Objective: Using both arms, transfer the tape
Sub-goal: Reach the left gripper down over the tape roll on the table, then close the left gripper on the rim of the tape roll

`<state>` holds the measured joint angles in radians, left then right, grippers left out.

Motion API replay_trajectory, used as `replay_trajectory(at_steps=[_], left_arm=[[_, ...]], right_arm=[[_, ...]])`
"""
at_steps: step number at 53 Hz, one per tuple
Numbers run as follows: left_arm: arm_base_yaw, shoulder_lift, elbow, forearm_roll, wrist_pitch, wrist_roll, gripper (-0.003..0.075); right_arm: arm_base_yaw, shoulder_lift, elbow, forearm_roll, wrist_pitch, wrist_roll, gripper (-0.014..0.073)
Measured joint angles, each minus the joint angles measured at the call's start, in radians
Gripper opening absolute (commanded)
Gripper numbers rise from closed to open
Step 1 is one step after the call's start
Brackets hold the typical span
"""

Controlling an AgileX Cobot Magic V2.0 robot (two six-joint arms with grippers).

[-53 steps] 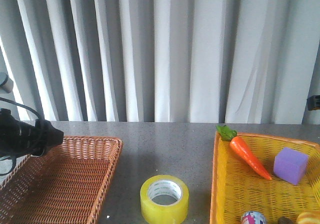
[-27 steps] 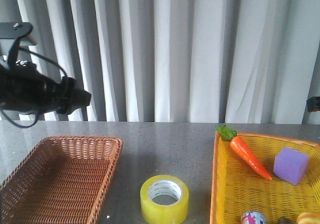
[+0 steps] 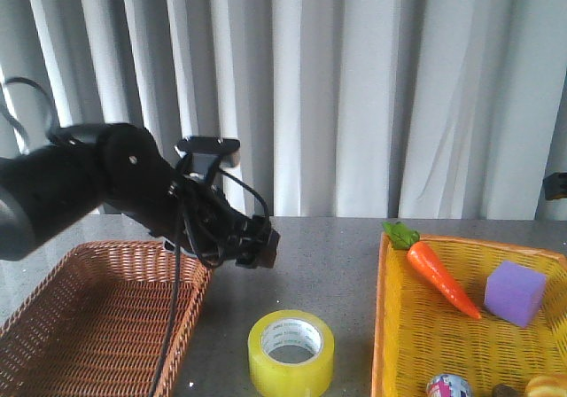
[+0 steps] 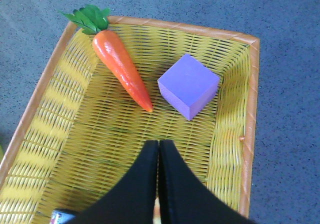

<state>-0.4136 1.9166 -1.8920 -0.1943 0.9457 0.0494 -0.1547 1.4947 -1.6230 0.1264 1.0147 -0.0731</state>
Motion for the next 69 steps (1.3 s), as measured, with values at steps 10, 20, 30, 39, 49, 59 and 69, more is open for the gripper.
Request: replay_trajectory(at_steps=[10,20,30,39,49,59,69], left_arm=[[-0.007,0.108,0.0,0.012,-0.002,-0.022,0.0591],[-0.021,0.154,0.0,0.02,-0.026,-0.049,0.0591],[-0.04,0.177,-0.002,0.039,-0.045,-0.049,0.0591],[-0.047,0.211,-0.025,0.057,-0.032,-0.062,0.0591],[-0.047,0.239,-0.058,0.068,0.016,-0.08,0.0584],[-0.047,0.267,-0.084,0.068,0.061,-0.084,0.054],[-0.047,0.28,-0.085,0.068,0.069,-0.102,0.0489]], right_arm=[[0.0,0.0,0.0,0.04,0.001,0.0,-0.0008],[0.0,0.0,0.0,0.059,0.001,0.0,-0.0008],[0.0,0.0,0.0,0.058,0.001,0.0,-0.0008],[0.0,-0.002,0.0,0.058,0.002,0.0,-0.0008],[0.0,-0.002,0.034,0.059,-0.005,0.0,-0.0008],[0.0,-0.002,0.089,0.059,-0.033,0.0,-0.0008],[0.0,-0.002,0.1,0.059,-0.043,0.0,-0.0008]])
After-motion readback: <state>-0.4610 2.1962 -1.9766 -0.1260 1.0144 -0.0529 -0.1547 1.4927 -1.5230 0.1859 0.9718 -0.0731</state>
